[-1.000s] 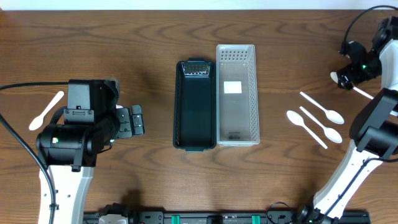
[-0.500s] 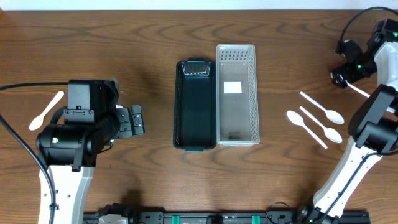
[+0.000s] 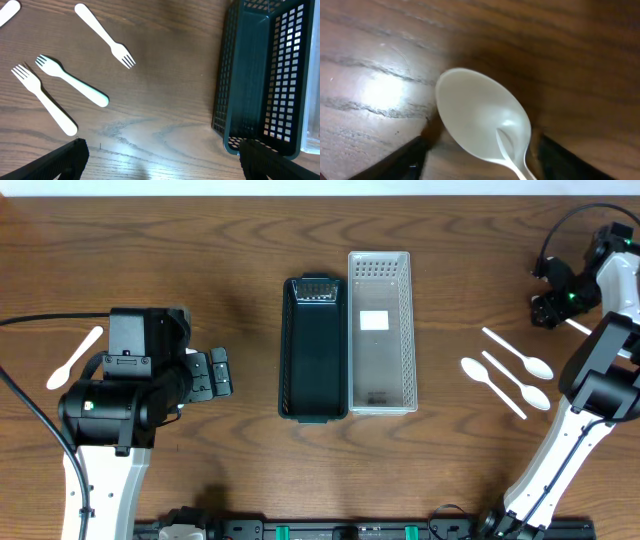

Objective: Pack container
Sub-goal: 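Move the right gripper to the far white spoon and grasp it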

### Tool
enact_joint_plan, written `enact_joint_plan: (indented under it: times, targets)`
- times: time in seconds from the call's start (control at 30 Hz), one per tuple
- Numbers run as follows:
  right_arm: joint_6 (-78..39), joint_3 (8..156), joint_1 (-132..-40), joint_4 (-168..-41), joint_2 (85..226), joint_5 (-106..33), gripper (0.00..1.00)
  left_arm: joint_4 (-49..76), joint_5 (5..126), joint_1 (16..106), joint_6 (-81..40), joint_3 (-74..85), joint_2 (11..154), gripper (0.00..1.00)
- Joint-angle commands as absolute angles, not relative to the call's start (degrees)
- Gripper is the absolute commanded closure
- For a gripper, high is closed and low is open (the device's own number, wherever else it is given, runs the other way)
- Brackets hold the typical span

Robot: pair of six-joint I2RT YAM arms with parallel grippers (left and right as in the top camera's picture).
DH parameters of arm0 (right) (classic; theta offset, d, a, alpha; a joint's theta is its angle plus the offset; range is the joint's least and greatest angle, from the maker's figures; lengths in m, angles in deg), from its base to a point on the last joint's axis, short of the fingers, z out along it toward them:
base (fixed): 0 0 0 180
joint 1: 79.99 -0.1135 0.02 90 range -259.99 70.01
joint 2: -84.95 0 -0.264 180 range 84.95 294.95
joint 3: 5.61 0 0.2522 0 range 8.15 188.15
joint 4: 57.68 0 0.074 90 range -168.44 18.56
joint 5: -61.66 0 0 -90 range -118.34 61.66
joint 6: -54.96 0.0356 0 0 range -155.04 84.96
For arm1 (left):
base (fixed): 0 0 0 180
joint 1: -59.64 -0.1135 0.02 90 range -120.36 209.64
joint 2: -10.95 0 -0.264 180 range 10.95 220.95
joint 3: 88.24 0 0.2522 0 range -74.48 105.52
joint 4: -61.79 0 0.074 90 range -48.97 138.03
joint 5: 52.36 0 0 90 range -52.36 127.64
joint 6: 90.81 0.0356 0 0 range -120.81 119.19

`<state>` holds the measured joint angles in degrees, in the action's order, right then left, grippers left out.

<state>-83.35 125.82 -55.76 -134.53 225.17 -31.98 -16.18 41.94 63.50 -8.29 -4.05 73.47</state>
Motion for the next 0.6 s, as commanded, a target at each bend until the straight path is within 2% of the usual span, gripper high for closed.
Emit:
enact_joint_plan:
  times: [0.0,0.23,0.57]
  targets:
    - [-82.06,125.58,-54.95,-134.95,226.35,-32.46,0.4,-16.4,41.5,63.59,-8.42,-3.26,73.43,0.02]
    - [-78.3,125.58,-54.78,-135.12,226.35,-32.48,0.62,-16.4,41.5,63.59,-8.42,-3.26,73.43,0.02]
    - [-76.82,125.58,-54.78,-135.08,226.35,-34.47,0.76,-16.4,41.5,63.59,-8.42,-3.26,73.43,0.02]
